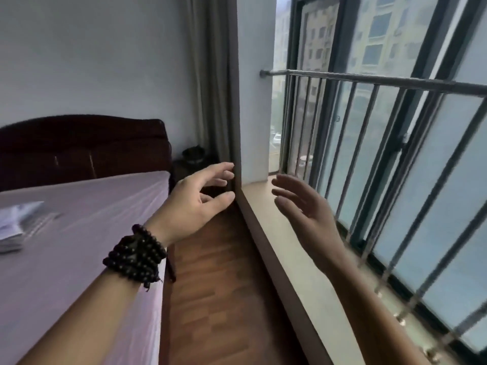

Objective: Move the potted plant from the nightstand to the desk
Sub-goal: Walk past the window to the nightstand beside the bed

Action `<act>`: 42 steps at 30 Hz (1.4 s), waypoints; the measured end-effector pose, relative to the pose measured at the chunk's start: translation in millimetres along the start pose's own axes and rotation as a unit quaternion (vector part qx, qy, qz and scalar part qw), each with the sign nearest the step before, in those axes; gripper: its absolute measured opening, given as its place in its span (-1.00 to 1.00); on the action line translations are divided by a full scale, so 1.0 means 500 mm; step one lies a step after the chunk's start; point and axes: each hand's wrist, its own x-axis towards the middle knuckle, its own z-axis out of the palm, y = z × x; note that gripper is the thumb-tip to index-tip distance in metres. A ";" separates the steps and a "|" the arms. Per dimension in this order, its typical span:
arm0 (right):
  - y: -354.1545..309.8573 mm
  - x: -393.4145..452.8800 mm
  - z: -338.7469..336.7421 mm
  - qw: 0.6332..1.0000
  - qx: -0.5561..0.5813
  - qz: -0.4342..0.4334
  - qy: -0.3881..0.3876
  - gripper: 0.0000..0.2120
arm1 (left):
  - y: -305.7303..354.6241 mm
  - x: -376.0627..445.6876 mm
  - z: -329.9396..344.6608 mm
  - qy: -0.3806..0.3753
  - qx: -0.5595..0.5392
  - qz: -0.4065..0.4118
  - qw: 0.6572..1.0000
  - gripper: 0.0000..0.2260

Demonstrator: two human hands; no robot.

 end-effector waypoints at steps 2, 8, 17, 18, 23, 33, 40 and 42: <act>0.028 0.060 0.029 1.000 0.021 -0.004 -0.021 -0.65 | -0.031 0.028 -0.017 0.025 0.017 -0.020 0.999 -0.54; 0.109 0.236 0.099 0.998 0.036 -0.011 -0.058 -0.65 | -0.140 0.149 -0.054 0.068 0.012 -0.033 0.997 -0.54; 0.212 0.577 0.208 0.995 0.001 -0.044 -0.085 -0.65 | -0.351 0.443 -0.131 0.084 0.010 -0.024 0.996 -0.53; 0.222 0.611 0.222 0.995 0.005 -0.048 -0.088 -0.65 | -0.373 0.475 -0.144 0.084 0.015 -0.022 0.996 -0.53; 0.283 0.776 0.295 0.993 0.028 -0.058 -0.103 -0.66 | -0.476 0.603 -0.216 0.114 0.022 -0.042 0.992 -0.56; 0.462 1.137 0.462 0.987 0.051 -0.070 -0.138 -0.67 | -0.712 0.883 -0.286 0.139 0.035 -0.072 0.987 -0.58; 0.595 1.468 0.524 0.986 0.072 -0.072 -0.130 -0.64 | -0.868 1.187 -0.321 0.137 0.065 -0.076 0.986 -0.58; 0.625 1.549 0.553 0.985 0.075 -0.071 -0.140 -0.66 | -0.909 1.259 -0.336 0.142 0.066 -0.075 0.985 -0.58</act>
